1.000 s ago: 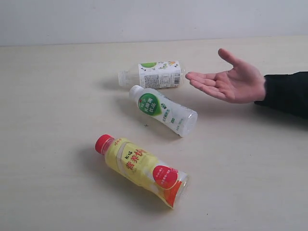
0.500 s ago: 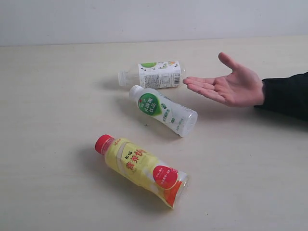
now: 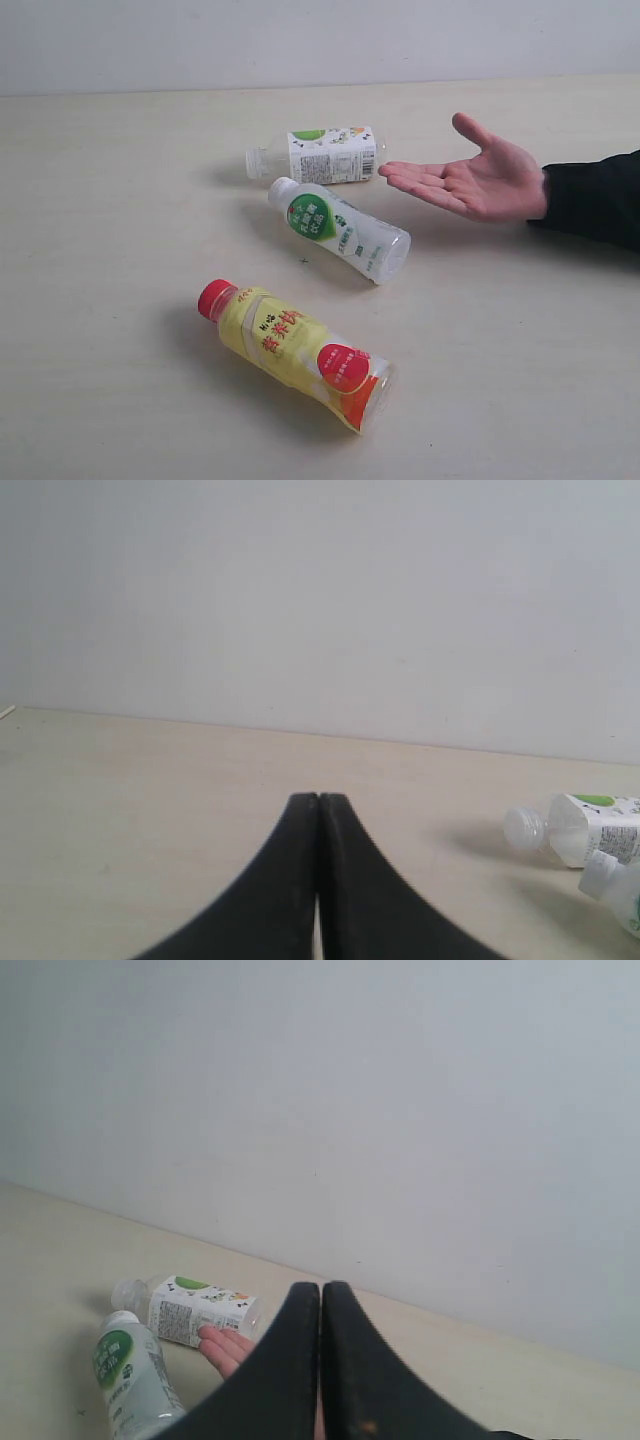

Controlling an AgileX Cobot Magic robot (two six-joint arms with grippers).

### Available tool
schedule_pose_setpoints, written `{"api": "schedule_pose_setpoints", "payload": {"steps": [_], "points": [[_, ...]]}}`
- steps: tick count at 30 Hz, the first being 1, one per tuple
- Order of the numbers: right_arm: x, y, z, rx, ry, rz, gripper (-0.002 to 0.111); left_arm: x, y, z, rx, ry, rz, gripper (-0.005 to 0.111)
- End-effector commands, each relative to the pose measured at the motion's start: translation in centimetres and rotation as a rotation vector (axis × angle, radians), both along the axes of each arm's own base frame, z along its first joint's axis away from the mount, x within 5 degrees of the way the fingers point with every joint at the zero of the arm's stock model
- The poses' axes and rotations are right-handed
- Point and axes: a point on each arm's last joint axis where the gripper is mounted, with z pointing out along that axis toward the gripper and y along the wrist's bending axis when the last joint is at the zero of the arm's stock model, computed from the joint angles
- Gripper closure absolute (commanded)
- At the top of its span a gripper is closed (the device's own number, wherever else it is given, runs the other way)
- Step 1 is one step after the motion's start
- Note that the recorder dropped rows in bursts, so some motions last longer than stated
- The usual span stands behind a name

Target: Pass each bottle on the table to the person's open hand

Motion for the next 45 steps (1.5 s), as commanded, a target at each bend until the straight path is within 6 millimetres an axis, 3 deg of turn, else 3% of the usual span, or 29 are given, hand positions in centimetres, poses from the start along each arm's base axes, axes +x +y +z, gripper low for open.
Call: {"api": "schedule_pose_setpoints", "payload": {"steps": [1,7,12,15,21,27,33,41,45], "points": [[0.0,0.0,-0.1,-0.009,-0.003,0.0,0.107,0.0,0.0,0.1,0.003,-0.012,-0.003,0.107],[0.0,0.0,0.1,0.0,-0.027,0.0,0.107,0.0,0.0,0.1,0.003,-0.012,-0.003,0.107],[-0.3,0.3,1.3,0.306,-0.042,0.067,0.107,0.0,0.0,0.1,0.003,-0.012,-0.003,0.107],[-0.1,0.3,1.7,0.315,-0.065,0.066,0.107,0.0,0.0,0.1,0.003,-0.012,-0.003,0.107],[4.6,3.0,3.3,0.161,0.334,0.109,0.107,0.0,0.0,0.1,0.003,-0.012,-0.003,0.107],[10.8,7.8,5.1,-0.035,0.79,0.357,0.107,0.0,0.0,0.1,0.003,-0.012,-0.003,0.107],[16.1,11.0,2.6,-0.106,1.012,0.5,0.108,0.0,0.0,0.1,0.003,-0.012,-0.003,0.107],[17.9,16.2,-0.9,-0.37,1.1,0.611,0.108,0.0,0.0,0.1,0.003,-0.012,-0.003,0.107],[18.4,18.4,-2.0,-0.54,1.128,0.548,0.103,0.0,0.0,0.1,0.003,-0.012,-0.003,0.107]]}}
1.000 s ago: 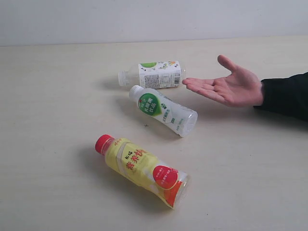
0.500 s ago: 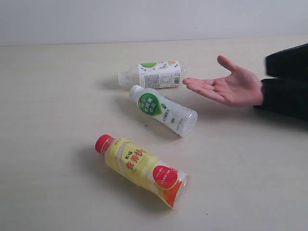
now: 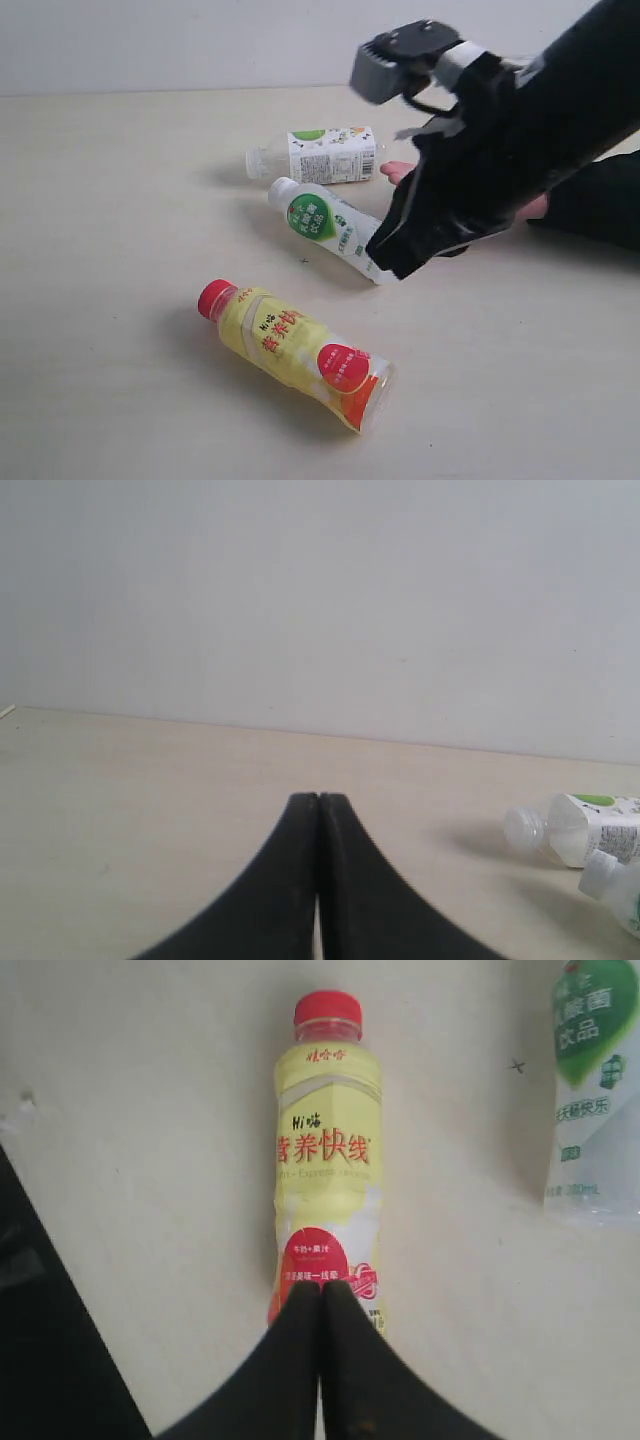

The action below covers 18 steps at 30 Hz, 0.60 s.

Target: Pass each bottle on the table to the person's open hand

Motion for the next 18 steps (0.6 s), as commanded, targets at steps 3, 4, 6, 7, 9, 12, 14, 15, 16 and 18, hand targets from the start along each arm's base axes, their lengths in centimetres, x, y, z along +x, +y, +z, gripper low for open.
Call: {"api": "schedule_pose_setpoints", "payload": {"steps": [3,4,6,7,9,12,14,15,16,18], "points": [[1.0,3.4,-1.5,-0.251,-0.054,0.018,0.095,0.0,0.0,0.1,0.003,-0.012,-0.003,0.107],[1.1,3.8,-1.9,-0.273,-0.054,0.015,0.093,0.0,0.0,0.1,0.003,-0.012,-0.003,0.107],[1.2,4.9,-2.3,-0.286,-0.058,0.03,0.084,0.0,0.0,0.1,0.003,-0.012,-0.003,0.107],[1.2,5.4,-2.3,-0.281,-0.065,0.042,0.081,0.0,0.0,0.1,0.003,-0.012,-0.003,0.107],[1.4,6.1,-2.3,-0.254,-0.096,0.045,0.074,0.0,0.0,0.1,0.003,-0.012,-0.003,0.107],[1.5,6.3,-2.3,-0.238,-0.116,0.039,0.072,0.0,0.0,0.1,0.003,-0.012,-0.003,0.107],[1.5,6.4,-2.2,-0.233,-0.116,0.03,0.072,0.0,0.0,0.1,0.003,-0.012,-0.003,0.107],[1.4,6.6,-2.3,-0.227,-0.114,0.033,0.072,0.0,0.0,0.1,0.003,-0.012,-0.003,0.107],[1.4,6.7,-2.4,-0.226,-0.111,0.034,0.069,0.0,0.0,0.1,0.003,-0.012,-0.003,0.107],[1.3,7.1,-2.9,-0.231,-0.1,0.042,0.06,0.0,0.0,0.1,0.003,-0.012,-0.003,0.107]]}}
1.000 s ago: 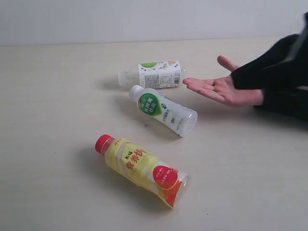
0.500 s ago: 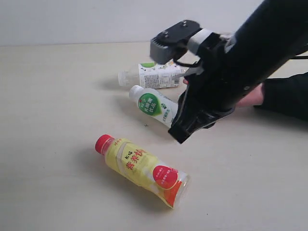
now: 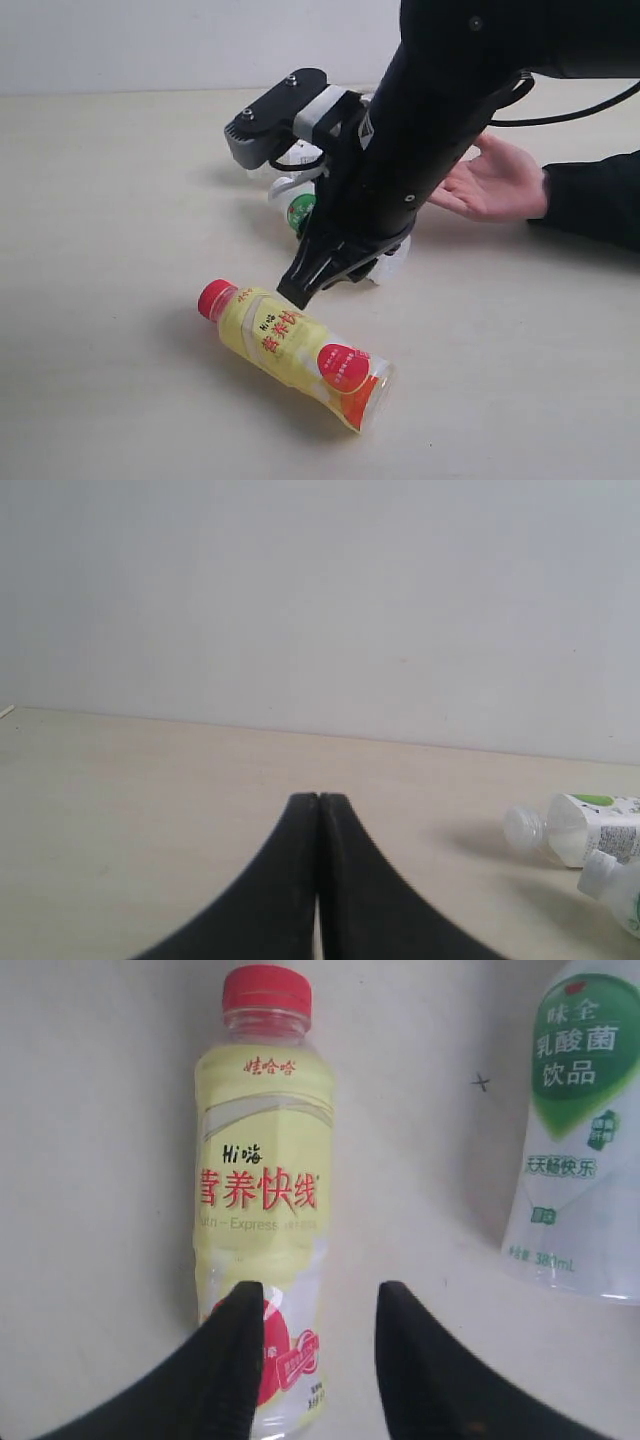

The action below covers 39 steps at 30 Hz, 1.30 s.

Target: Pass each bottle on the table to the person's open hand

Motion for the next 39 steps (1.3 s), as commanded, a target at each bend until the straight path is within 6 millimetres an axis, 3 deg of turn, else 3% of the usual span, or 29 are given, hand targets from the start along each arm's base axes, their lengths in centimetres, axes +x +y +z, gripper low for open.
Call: {"api": "schedule_pose_setpoints", "payload": {"steps": [1,3,12,21,29,39], "points": [[0.1,0.9,-0.8,0.001,0.006,0.007,0.055,0.0,0.0,0.1,0.003,-0.012,-0.003,0.107],[0.3,1.1,-1.8,-0.019,0.03,0.005,0.048,0.0,0.0,0.1,0.003,-0.012,-0.003,0.107],[1.0,1.9,-6.5,-0.12,0.118,0.015,0.035,0.0,0.0,0.1,0.003,-0.012,-0.003,0.107],[1.3,2.1,-6.8,-0.117,0.085,0.061,0.034,0.0,0.0,0.1,0.003,-0.012,-0.003,0.107],[1.3,2.5,-6.7,-0.077,0.07,0.114,0.025,0.0,0.0,0.1,0.003,-0.012,-0.003,0.107],[1.7,2.9,-9.0,-0.099,0.082,0.156,0.021,0.0,0.0,0.1,0.003,-0.012,-0.003,0.107]]}}
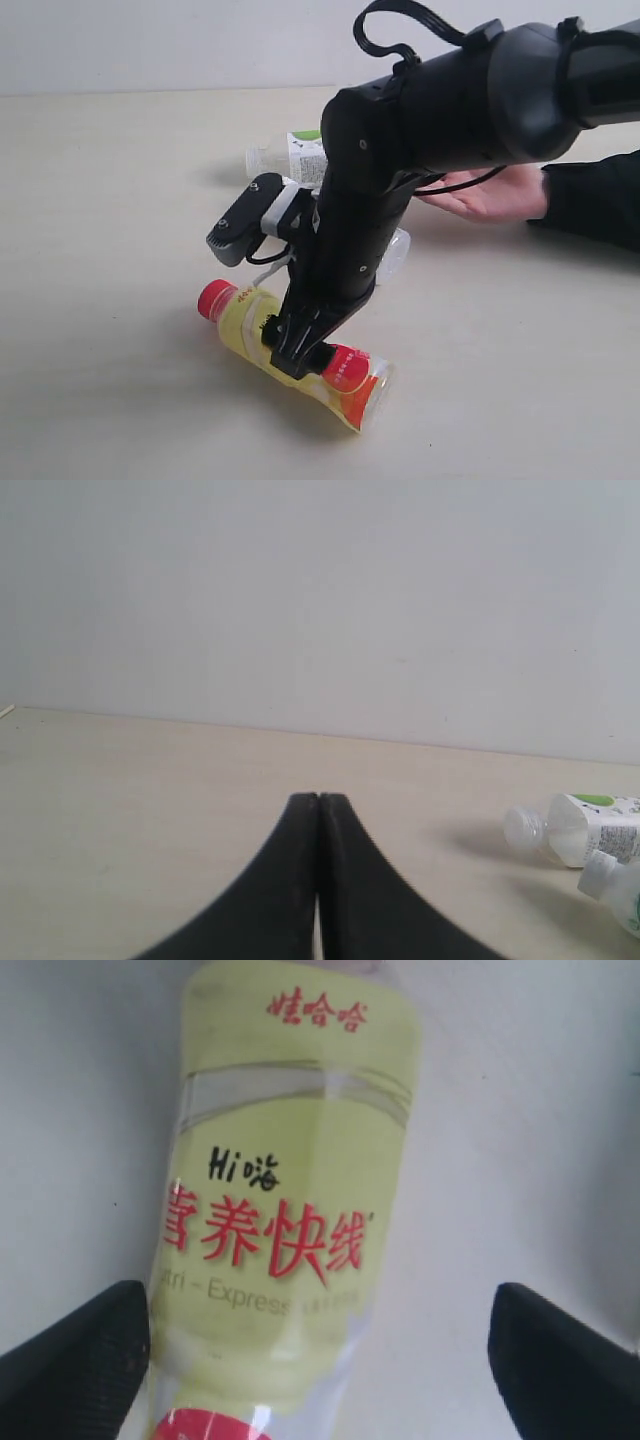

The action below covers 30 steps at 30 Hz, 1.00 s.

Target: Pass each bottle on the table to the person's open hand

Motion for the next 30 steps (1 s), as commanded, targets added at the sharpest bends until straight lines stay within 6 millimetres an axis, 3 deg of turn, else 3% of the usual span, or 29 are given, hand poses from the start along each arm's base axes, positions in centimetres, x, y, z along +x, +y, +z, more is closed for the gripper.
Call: {"api": "schedule_pose_setpoints", "payload": {"steps": [1,19,21,26,30], "points": [[0.4,0.4,-0.6,0.015,-0.02,0.013,0.021,0.0,0.0,0.1,0.003,-0.012,-0.003,0.107],[0.4,0.6,-3.1,-0.019,0.025,0.063,0.023,0.0,0.0,0.1,0.003,-0.012,-0.003,0.107],[0.2,0.6,-3.1,-0.02,0.045,0.055,0.035,0.0,0.0,0.1,0.003,-0.012,-0.003,0.107],[-0.4,0.3,-3.0,-0.056,0.108,0.054,0.106,0.0,0.0,0.1,0.003,-0.012,-0.003,0.107],[-0.7,0.4,-1.5,-0.011,0.122,0.008,0.108,0.0,0.0,0.1,0.003,-0.012,-0.003,0.107]]}}
